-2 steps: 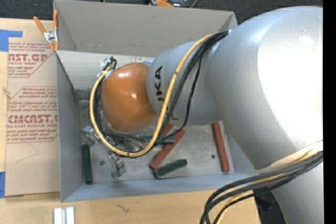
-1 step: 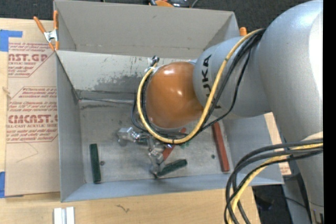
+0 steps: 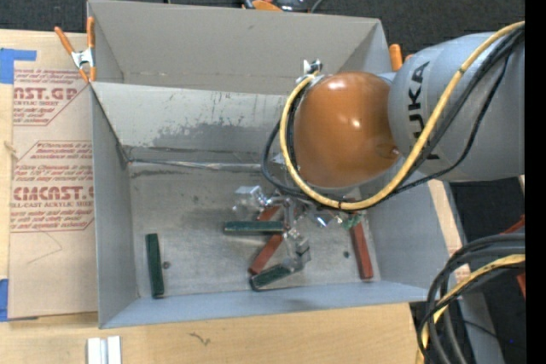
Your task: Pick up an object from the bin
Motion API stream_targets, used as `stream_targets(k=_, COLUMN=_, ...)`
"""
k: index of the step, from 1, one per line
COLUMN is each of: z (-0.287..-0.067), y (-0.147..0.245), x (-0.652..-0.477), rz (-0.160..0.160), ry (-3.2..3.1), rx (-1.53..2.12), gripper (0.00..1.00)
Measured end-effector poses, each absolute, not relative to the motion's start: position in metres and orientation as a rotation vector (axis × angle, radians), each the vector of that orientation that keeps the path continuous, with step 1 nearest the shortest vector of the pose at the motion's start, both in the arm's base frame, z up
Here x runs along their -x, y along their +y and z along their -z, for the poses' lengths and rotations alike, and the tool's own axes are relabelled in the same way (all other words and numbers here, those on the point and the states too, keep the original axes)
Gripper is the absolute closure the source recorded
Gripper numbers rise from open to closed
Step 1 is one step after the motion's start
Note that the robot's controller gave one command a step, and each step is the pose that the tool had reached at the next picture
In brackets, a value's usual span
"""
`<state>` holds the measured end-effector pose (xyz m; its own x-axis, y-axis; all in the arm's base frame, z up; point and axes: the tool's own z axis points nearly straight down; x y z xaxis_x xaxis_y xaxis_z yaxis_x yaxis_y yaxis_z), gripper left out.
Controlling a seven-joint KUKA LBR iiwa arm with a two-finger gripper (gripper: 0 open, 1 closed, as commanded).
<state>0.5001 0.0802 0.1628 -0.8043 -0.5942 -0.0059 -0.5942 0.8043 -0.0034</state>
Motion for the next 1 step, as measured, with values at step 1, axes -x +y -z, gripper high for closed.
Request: stream_targets(k=1, z=-0.0684, y=0.0553, x=-0.5086, rz=-0.005, ry=3.038, rx=0.795, gripper=0.0)
